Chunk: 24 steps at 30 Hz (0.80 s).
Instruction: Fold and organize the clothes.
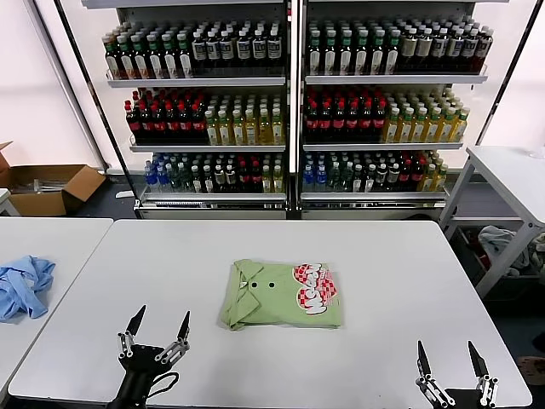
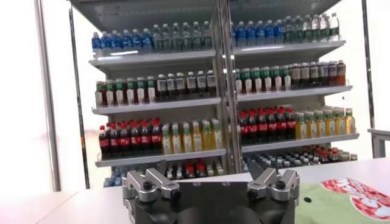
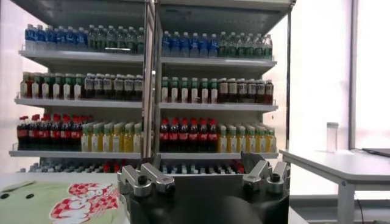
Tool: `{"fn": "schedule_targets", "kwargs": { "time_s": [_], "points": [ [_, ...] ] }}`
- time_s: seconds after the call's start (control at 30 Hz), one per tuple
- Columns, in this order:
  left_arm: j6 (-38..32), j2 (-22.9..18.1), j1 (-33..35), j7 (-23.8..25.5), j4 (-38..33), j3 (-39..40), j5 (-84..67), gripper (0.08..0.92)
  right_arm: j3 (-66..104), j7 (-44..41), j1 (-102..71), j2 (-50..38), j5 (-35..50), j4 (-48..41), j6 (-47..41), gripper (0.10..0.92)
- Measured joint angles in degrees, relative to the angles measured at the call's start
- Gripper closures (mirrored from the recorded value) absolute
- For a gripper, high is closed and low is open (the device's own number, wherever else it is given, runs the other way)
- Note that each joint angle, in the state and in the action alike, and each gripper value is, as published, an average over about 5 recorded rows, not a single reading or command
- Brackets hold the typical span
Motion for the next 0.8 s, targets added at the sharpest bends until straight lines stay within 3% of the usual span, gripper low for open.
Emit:
{"fn": "schedule_targets", "kwargs": {
  "time_s": [0.8],
  "points": [
    [2.9, 1.4, -1.2, 0.9, 0.3, -1.5, -6.0, 0.177, -0.4, -0.8, -0.1, -0.1, -0.2, 0.0, 0.2, 0.203]
  ]
}}
